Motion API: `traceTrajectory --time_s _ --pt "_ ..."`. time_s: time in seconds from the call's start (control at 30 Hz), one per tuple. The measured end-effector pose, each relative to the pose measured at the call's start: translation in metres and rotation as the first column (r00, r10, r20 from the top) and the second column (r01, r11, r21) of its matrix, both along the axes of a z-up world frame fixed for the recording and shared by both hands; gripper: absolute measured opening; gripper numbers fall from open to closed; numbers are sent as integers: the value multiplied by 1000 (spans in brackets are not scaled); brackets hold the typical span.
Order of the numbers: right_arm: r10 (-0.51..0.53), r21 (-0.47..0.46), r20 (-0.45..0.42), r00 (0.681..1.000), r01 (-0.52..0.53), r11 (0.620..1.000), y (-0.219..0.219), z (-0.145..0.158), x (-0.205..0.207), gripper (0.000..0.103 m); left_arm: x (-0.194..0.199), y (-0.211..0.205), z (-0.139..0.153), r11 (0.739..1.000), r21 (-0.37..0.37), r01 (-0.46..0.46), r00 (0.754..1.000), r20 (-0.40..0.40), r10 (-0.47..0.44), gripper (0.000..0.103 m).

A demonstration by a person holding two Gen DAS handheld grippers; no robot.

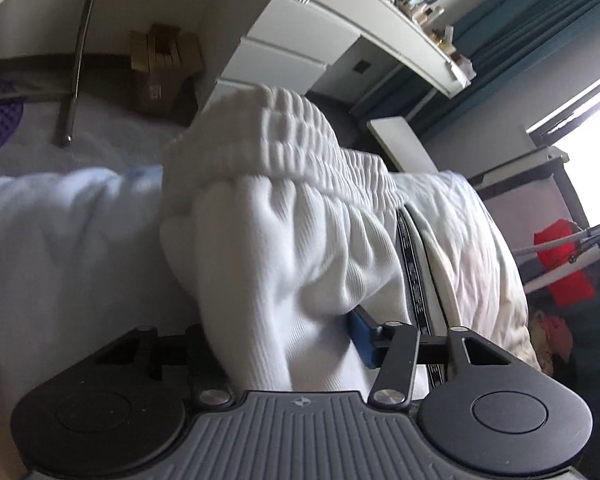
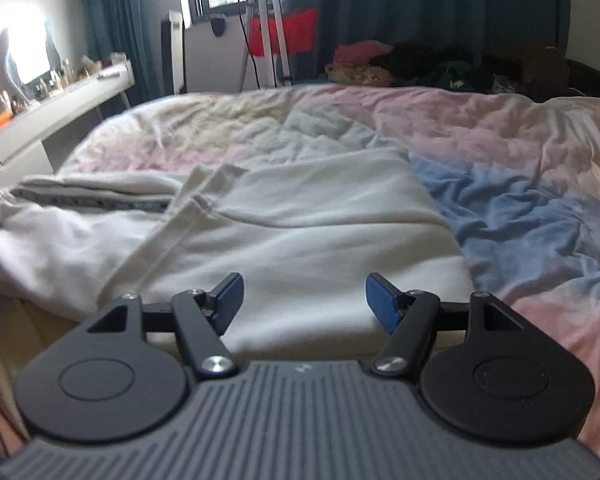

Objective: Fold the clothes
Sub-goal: 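Grasp the ribbed waistband with the left gripper and lift it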

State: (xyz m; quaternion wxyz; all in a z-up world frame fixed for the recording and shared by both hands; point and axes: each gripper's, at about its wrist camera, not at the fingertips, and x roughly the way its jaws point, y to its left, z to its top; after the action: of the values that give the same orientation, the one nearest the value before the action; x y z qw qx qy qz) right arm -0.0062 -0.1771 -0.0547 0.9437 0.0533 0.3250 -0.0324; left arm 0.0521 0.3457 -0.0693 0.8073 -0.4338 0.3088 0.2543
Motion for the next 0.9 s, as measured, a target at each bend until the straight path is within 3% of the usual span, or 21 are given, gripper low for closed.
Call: traceTrajectory --time_s 0.07,0.27,0.37,0.5,0.63,0.73,0.9 --pt "-3 1 -42 999 3 1000 0 -10 11 70 -2 -1 3 1000 31 -1 1000 13 1 36" --pt "11 0 -109 994 -11 1000 -1 -25 18 69 2 -22 22 984 175 28 999 28 -33 23" --pt "10 12 -112 994 -9 1000 -3 -25 15 69 8 -40 34 963 266 43 998 39 -55 19" --pt "3 38 -112 994 1 999 -10 -21 10 69 18 -71 57 909 411 64 993 64 -99 18" --pt "-29 71 -99 995 36 997 -21 -13 2 69 13 -117 93 835 547 59 979 134 -156 17" --pt "-54 129 -83 995 64 990 -34 -7 -3 69 3 -162 123 796 604 30 950 231 -211 17" --pt "-137 163 -35 990 141 976 -56 7 -14 70 -17 -254 165 714 700 6 874 343 -344 16"
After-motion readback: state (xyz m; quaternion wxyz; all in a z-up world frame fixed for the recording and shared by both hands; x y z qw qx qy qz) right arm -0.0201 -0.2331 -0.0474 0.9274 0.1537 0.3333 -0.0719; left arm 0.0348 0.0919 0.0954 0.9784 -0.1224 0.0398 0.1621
